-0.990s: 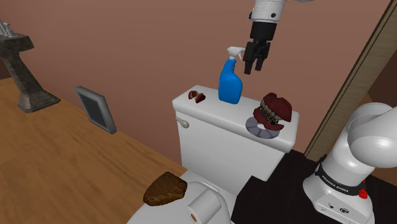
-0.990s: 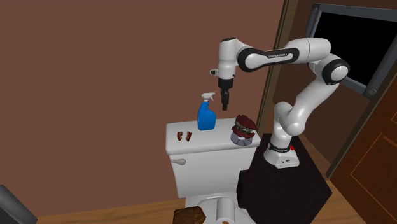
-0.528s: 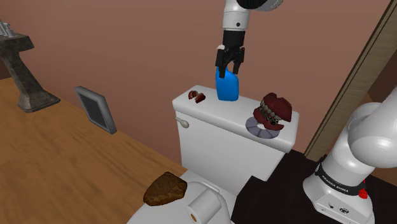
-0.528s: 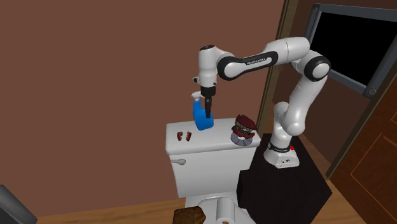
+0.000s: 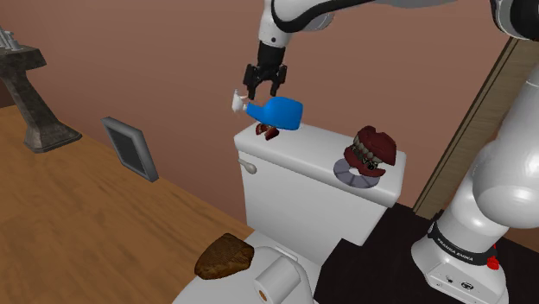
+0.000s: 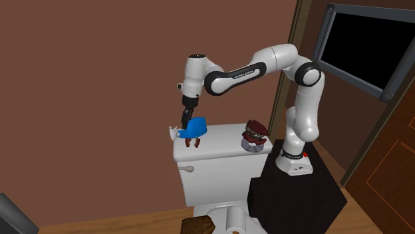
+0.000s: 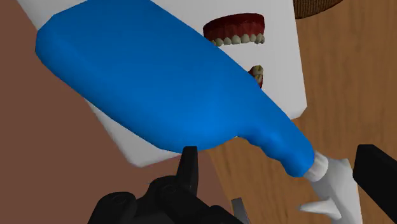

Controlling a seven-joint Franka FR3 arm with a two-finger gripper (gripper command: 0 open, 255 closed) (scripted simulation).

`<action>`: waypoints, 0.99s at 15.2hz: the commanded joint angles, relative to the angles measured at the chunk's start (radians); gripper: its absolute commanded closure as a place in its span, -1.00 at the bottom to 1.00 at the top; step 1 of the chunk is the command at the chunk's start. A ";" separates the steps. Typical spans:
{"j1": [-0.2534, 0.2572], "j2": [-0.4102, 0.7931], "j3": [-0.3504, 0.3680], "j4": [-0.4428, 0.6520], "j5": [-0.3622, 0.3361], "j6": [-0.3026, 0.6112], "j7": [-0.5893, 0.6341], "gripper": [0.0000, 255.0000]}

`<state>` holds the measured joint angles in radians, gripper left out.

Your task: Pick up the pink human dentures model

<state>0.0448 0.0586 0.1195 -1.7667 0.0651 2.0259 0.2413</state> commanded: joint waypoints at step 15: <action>0.017 0.331 0.000 0.222 -0.040 -0.260 0.058 1.00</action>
<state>0.0662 0.3716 0.1236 -1.5235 0.0265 1.7354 0.3039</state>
